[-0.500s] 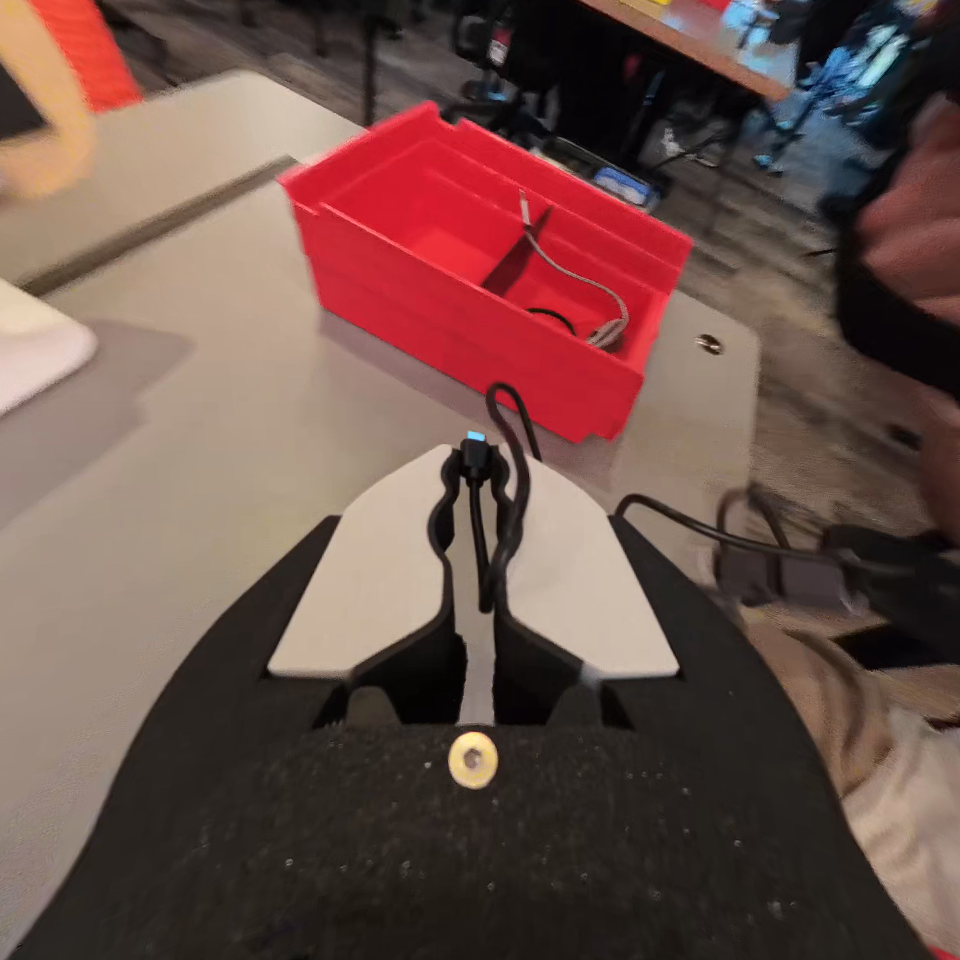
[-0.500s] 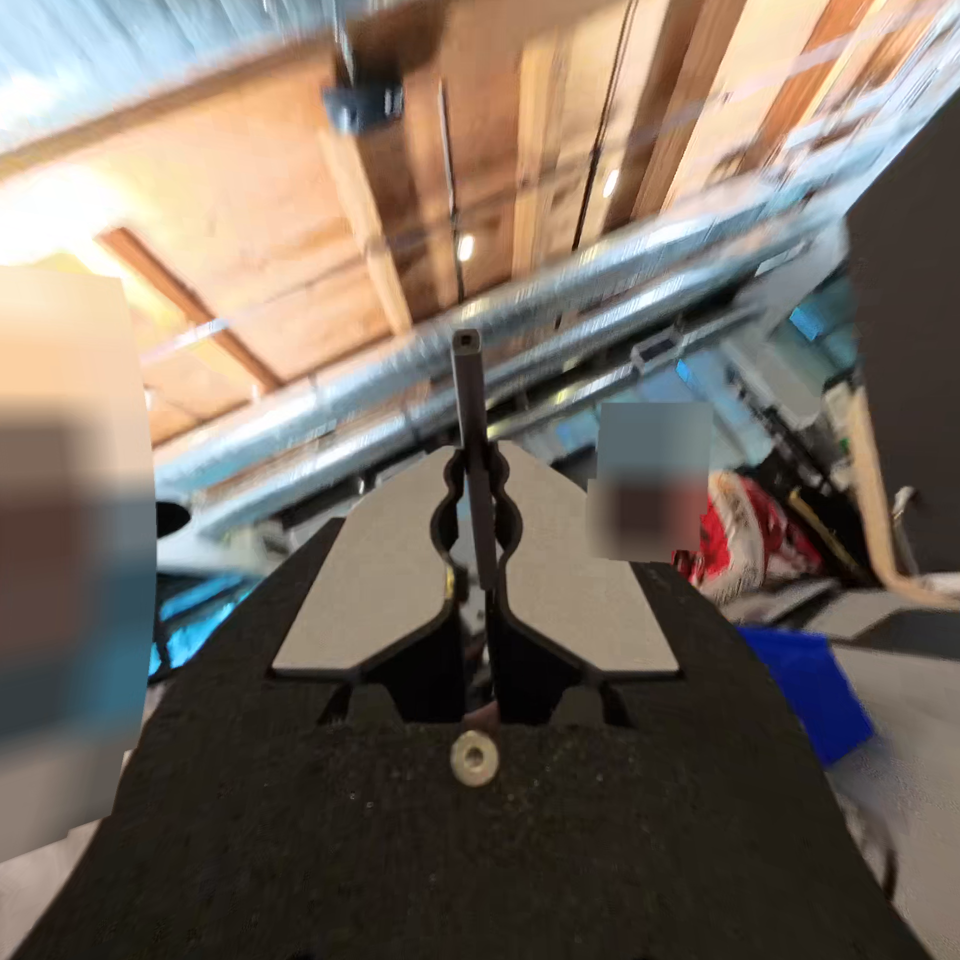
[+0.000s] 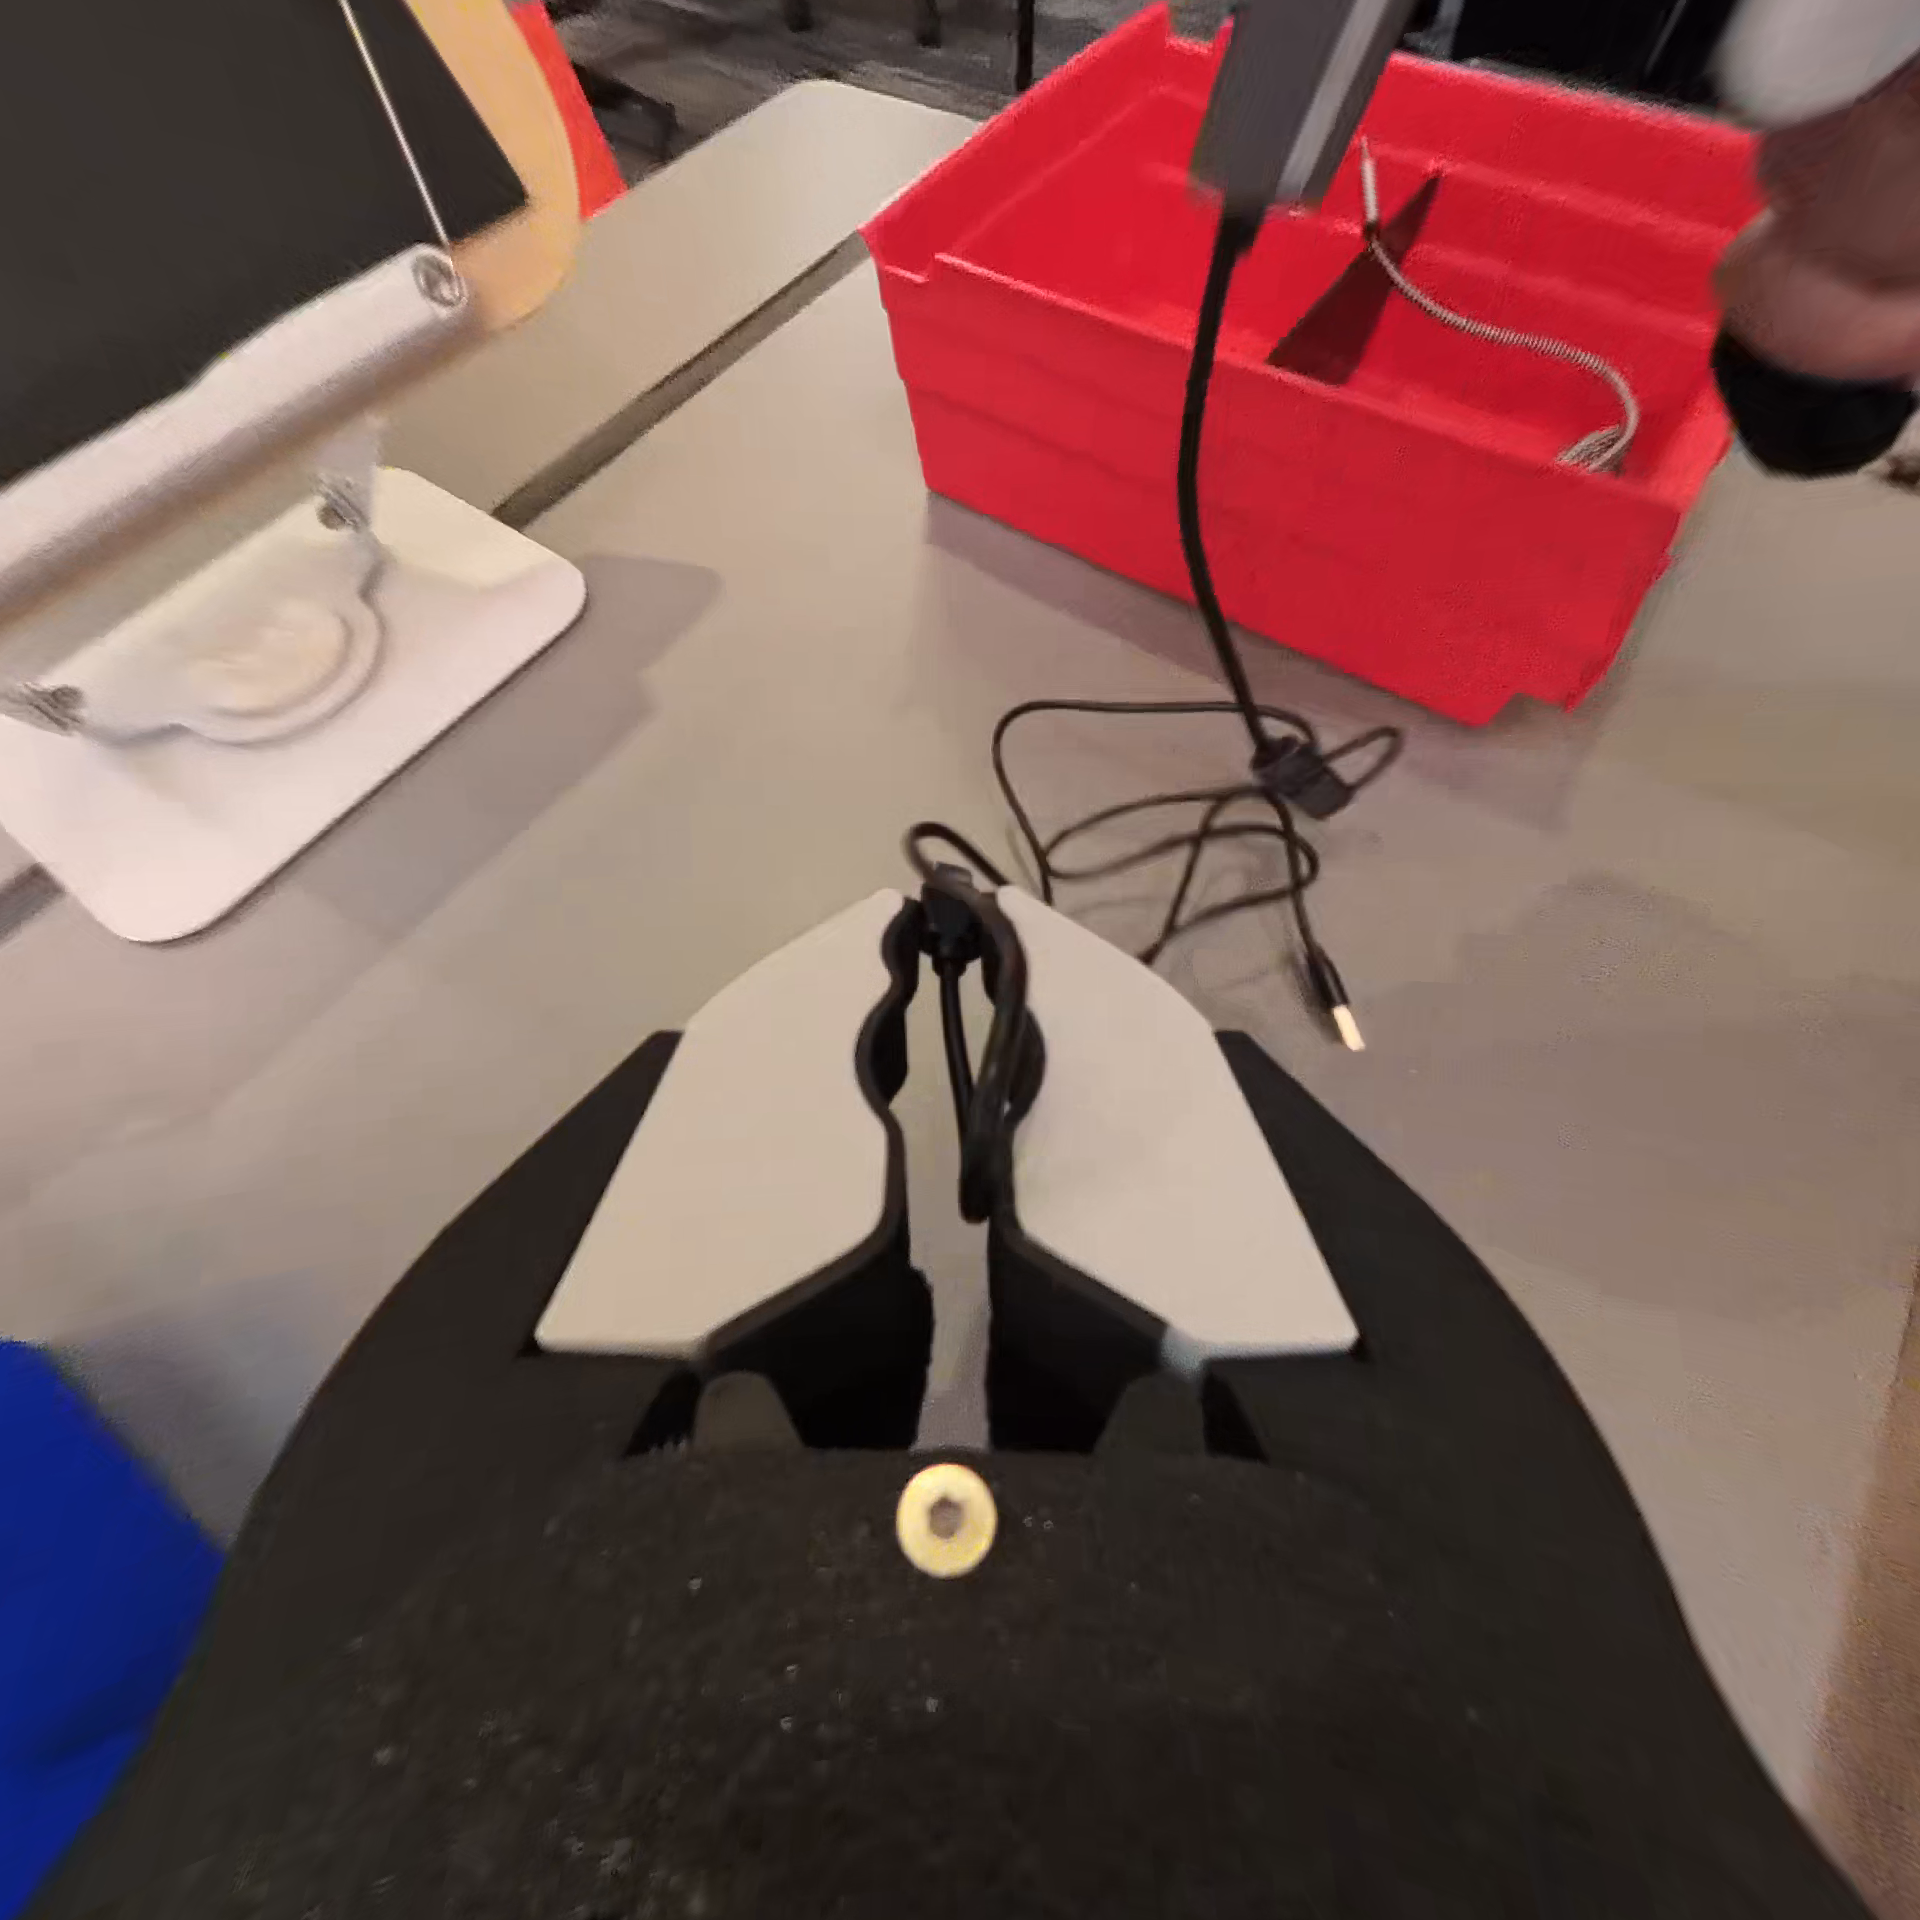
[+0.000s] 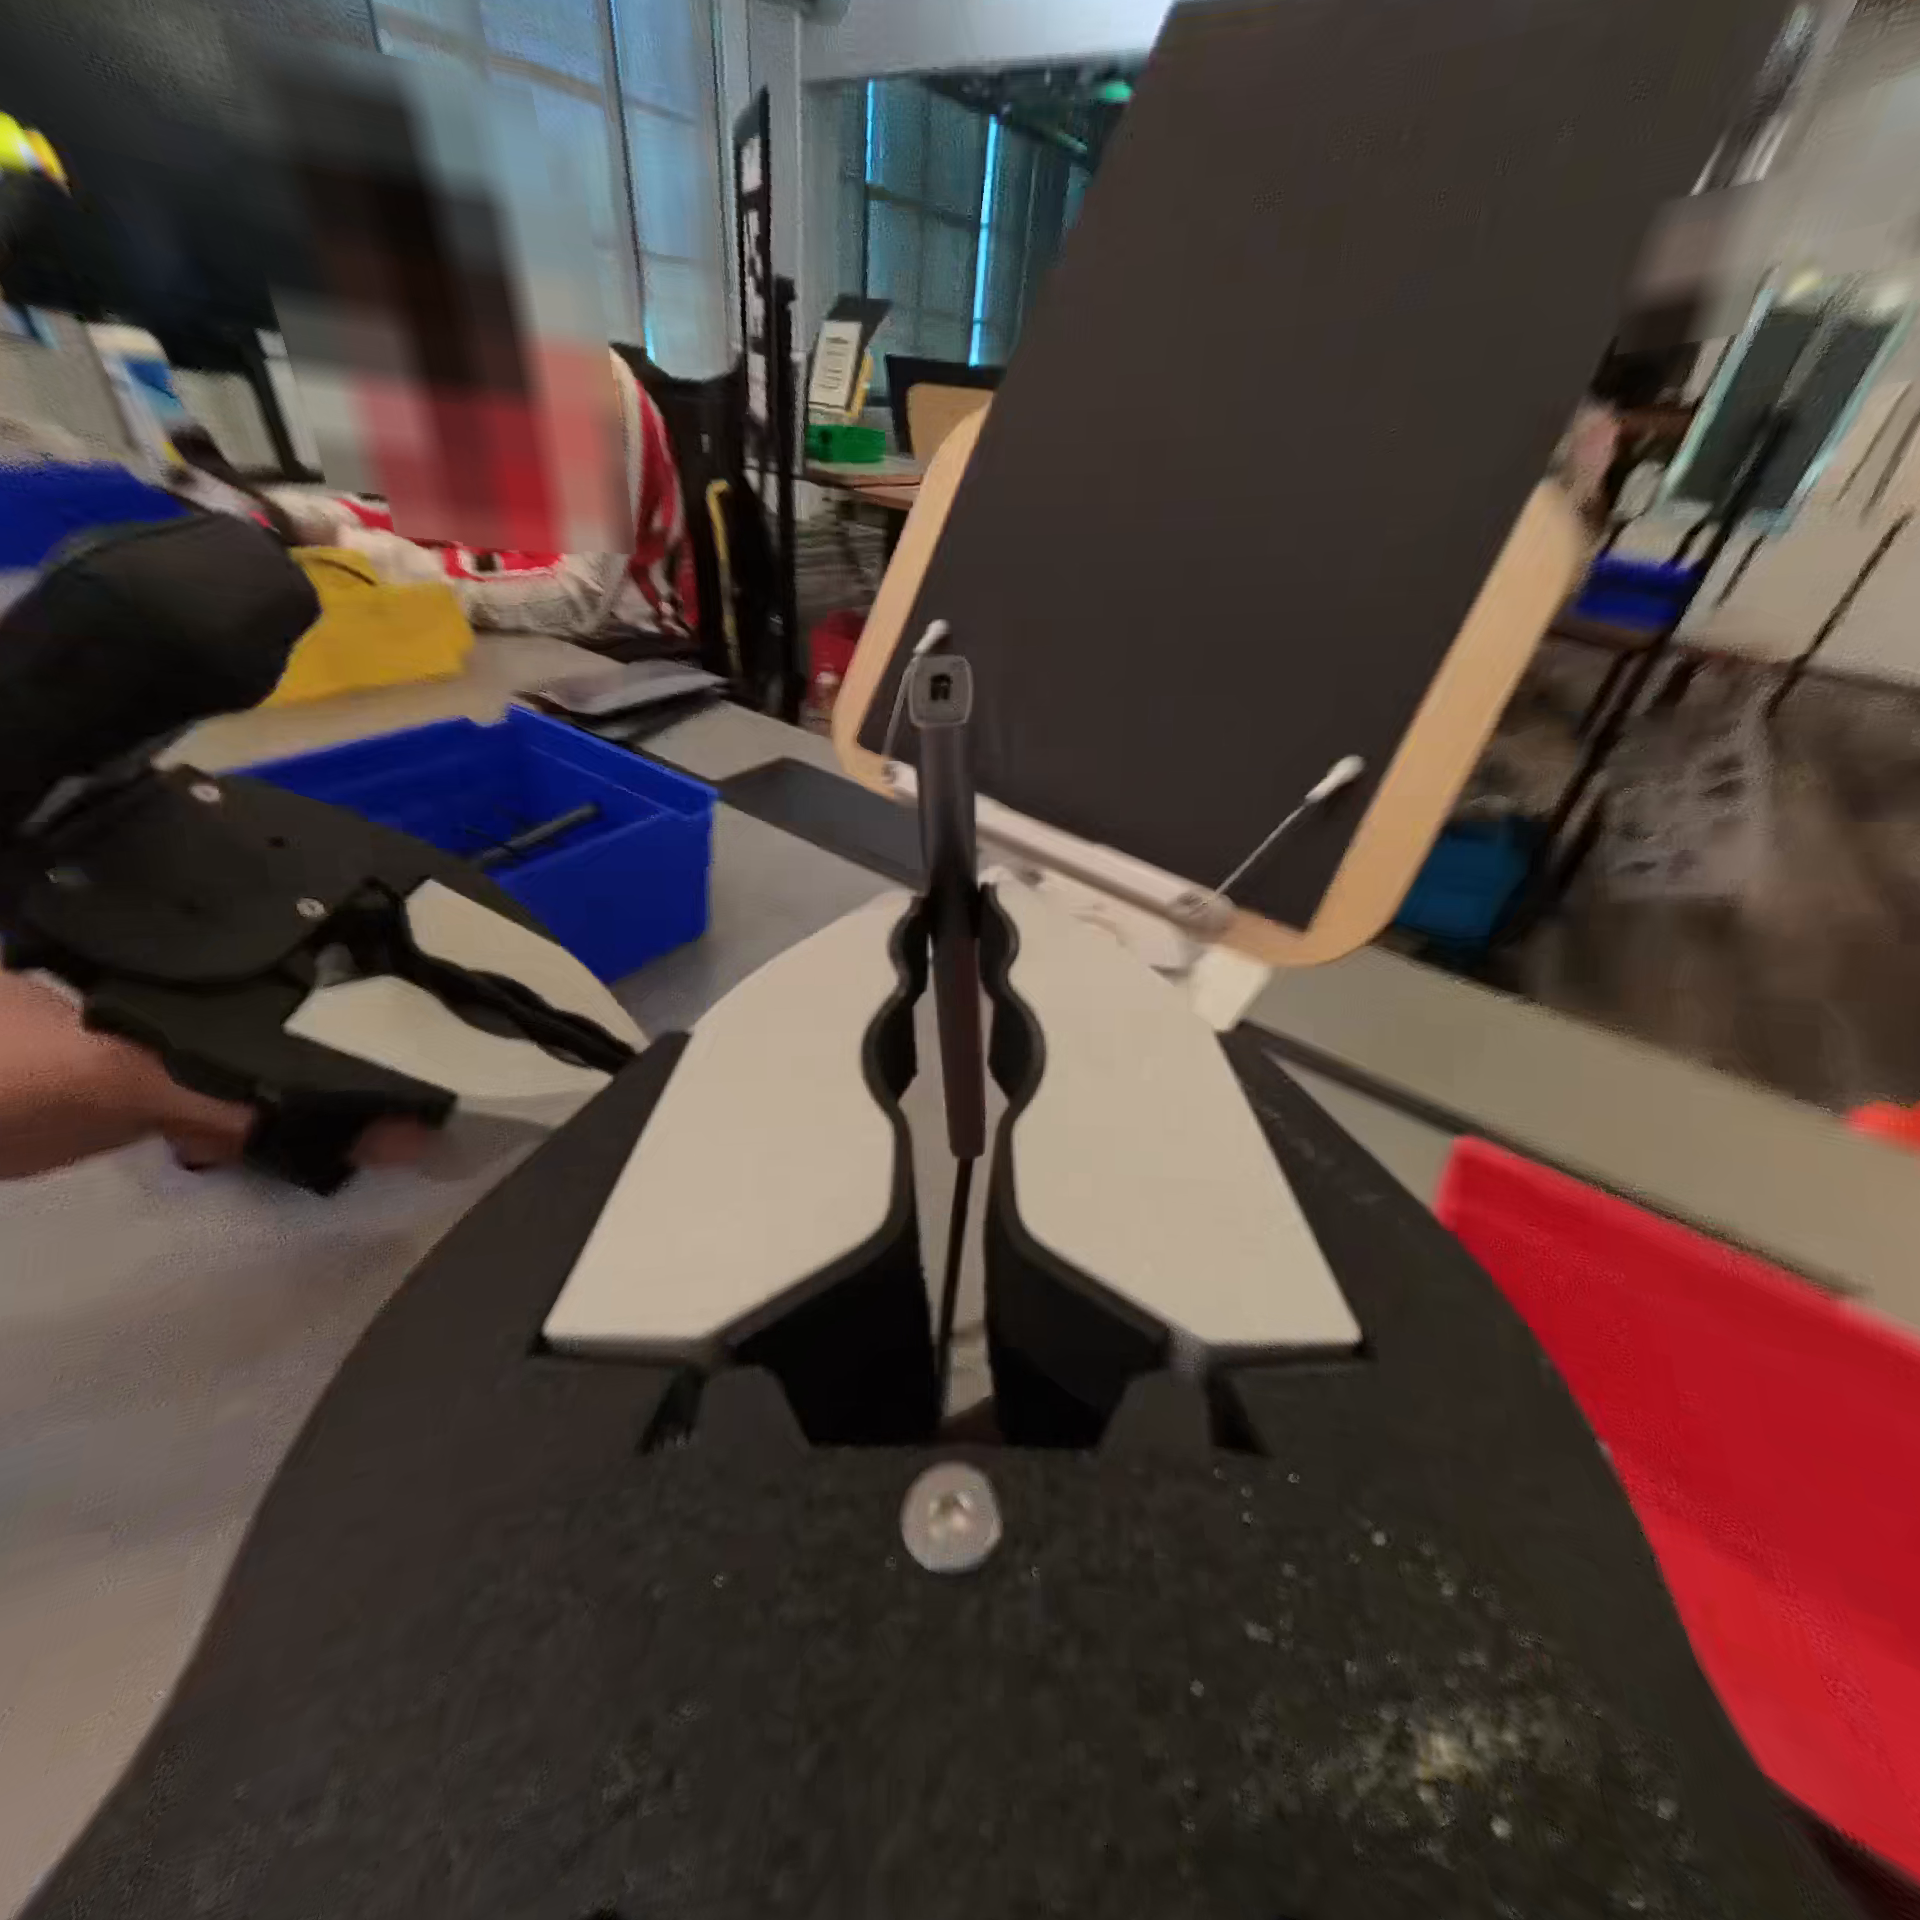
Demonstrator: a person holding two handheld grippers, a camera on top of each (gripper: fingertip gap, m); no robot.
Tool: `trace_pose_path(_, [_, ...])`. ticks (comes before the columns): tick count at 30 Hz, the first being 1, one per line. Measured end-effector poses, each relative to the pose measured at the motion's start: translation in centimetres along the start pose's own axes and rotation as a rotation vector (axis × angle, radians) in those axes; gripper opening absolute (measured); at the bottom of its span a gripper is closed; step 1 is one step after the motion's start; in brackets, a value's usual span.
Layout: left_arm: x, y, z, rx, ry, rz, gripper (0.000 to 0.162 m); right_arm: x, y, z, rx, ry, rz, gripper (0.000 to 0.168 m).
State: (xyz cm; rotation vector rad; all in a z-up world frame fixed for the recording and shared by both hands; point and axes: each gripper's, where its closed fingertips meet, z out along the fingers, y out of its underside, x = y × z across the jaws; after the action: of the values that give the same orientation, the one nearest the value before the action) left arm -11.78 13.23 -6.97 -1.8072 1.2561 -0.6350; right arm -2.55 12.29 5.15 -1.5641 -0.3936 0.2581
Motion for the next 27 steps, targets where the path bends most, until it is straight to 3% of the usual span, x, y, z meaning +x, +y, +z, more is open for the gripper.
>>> trace_pose_path(1, [1.0, 0.4, 0.0, -0.006, 0.036, 0.019, 0.010, -0.5, -0.1, 0.1, 0.069, -0.036, 0.070, 0.009])
trace_pose_path(3, [3.6, 2.1, 0.7, -0.062, 0.129, 0.036, 0.011, -1.3, -3.4, -1.3, 0.372, -0.140, 0.188, 0.009])
trace_pose_path(5, [5.4, 4.5, 1.9, -0.142, 0.138, 0.097, 0.011, -0.3, -6.5, -3.0, 0.637, -0.127, 0.270, 0.008])
trace_pose_path(8, [7.8, 6.6, 3.1, -0.186, 0.197, 0.148, 0.011, 2.7, -8.3, -3.7, 0.821, -0.023, 0.417, 0.009])
trace_pose_path(11, [10.4, 5.5, 1.8, -0.078, 0.380, 0.104, 0.011, 4.5, -7.1, -1.6, 0.746, 0.060, 0.457, 0.009])
trace_pose_path(14, [11.6, 5.8, -1.4, -0.075, 0.566, 0.117, 0.011, 6.5, -8.2, -3.0, 0.756, 0.214, 0.220, 0.009])
trace_pose_path(16, [11.1, 6.9, -2.9, -0.103, 0.584, 0.153, 0.010, 8.3, -9.0, -3.9, 0.708, 0.390, -0.022, 0.009])
trace_pose_path(17, [10.9, 7.4, -3.4, -0.126, 0.598, 0.155, 0.010, 8.3, -8.8, -3.0, 0.651, 0.345, -0.068, 0.009])
trace_pose_path(20, [9.7, 6.8, -3.2, -0.107, 0.551, 0.101, 0.011, 4.8, -2.1, 4.4, 0.013, -0.176, 0.308, 0.009])
trace_pose_path(21, [9.5, 6.7, -3.0, -0.123, 0.541, 0.080, 0.011, 4.7, -3.3, 4.3, 0.086, -0.194, 0.346, 0.009])
trace_pose_path(22, [9.0, 6.8, -2.5, -0.158, 0.503, 0.079, 0.012, 5.1, -5.9, 3.3, 0.271, -0.169, 0.313, 0.008])
trace_pose_path(23, [8.1, 7.0, -2.1, -0.198, 0.433, 0.097, 0.024, 4.8, -7.6, 2.3, 0.354, -0.198, 0.327, 0.009])
trace_pose_path(25, [6.4, 7.5, -2.0, -0.279, 0.296, 0.153, 0.046, 4.3, -8.9, 1.9, 0.366, -0.257, 0.410, 0.009])
trace_pose_path(27, [4.9, 7.2, -2.8, -0.307, 0.197, 0.189, 0.057, 4.1, -9.4, 1.6, 0.389, -0.226, 0.348, 0.008])
